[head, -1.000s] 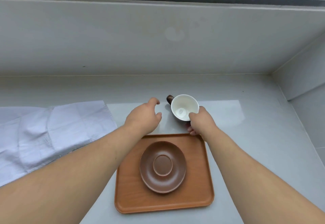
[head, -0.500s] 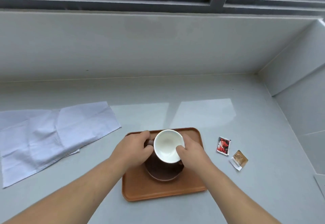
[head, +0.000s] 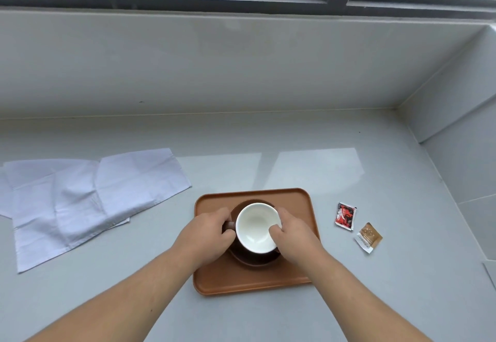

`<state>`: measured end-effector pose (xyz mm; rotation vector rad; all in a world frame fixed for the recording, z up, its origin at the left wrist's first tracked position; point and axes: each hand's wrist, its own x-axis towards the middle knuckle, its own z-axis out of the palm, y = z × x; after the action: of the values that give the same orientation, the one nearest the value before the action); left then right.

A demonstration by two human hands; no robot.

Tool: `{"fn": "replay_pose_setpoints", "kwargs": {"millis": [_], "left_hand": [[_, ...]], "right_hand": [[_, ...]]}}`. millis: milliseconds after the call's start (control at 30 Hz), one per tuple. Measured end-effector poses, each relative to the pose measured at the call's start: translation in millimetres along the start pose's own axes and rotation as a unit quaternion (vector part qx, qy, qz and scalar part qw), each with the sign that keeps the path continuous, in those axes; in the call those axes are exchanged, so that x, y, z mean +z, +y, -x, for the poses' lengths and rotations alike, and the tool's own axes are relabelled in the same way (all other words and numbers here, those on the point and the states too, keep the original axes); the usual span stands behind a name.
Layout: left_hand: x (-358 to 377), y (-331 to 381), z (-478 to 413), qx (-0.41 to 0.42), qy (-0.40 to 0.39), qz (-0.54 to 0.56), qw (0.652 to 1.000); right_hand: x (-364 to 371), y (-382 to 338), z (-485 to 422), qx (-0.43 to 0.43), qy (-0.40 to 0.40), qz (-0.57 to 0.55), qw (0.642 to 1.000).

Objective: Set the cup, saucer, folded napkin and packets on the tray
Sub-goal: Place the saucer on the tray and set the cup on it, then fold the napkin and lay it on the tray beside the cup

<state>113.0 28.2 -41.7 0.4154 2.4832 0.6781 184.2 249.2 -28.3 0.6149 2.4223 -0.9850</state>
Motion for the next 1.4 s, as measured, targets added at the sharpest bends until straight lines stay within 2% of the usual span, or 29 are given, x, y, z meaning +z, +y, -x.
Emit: {"fn": "replay_pose_setpoints", "kwargs": {"millis": [133, 233, 333, 433, 500, 633, 700, 800, 967, 1133, 1200, 1333, 1400], "left_hand": [[-5, -1, 3, -0.011, -0.013, -0.005, 1.000], [-20, -8, 11, -0.027, -0.007, -0.010, 1.000], [-42, -30, 20, -0.055, 0.072, -0.047, 0.995], [-63, -69, 30, -0.080, 0.162, -0.126, 0.975], [-78, -100, 37, -0.105, 0.181, -0.154, 0.966], [-102, -158, 39, -0.111, 0.154, -0.205, 0.960], [-110, -182, 37, -0.102, 0.123, -0.243, 0.957], [-118, -203, 32, -0.085, 0.085, -0.282, 0.952], [-125, -207, 23, -0.058, 0.109, -0.245, 0.962], [-144, -186, 19, -0.007, 0.168, -0.206, 0.964], [-162, -181, 19, -0.002, 0.183, -0.217, 0.959], [-209, -195, 28, -0.041, 0.222, -0.183, 0.957], [-234, -210, 35, -0.048, 0.231, -0.180, 0.955]], "right_hand": [[-5, -2, -3, -0.023, 0.005, 0.065, 0.998], [-19, -18, -11, -0.058, 0.090, 0.146, 0.983], [-24, -64, -25, -0.160, 0.162, 0.194, 0.954], [6, -124, -40, -0.280, 0.131, 0.232, 0.922], [44, -158, -47, -0.333, 0.081, 0.263, 0.902], [108, -198, -68, -0.388, 0.037, 0.381, 0.839], [124, -206, -82, -0.382, 0.037, 0.417, 0.824], [134, -213, -97, -0.375, 0.048, 0.433, 0.818], [135, -232, -105, -0.378, 0.056, 0.429, 0.819], [130, -270, -76, -0.371, 0.095, 0.238, 0.893], [119, -288, -64, -0.365, 0.103, 0.196, 0.904], [85, -319, -49, -0.364, 0.109, 0.202, 0.902], [69, -331, -45, -0.376, 0.106, 0.241, 0.889]]}}
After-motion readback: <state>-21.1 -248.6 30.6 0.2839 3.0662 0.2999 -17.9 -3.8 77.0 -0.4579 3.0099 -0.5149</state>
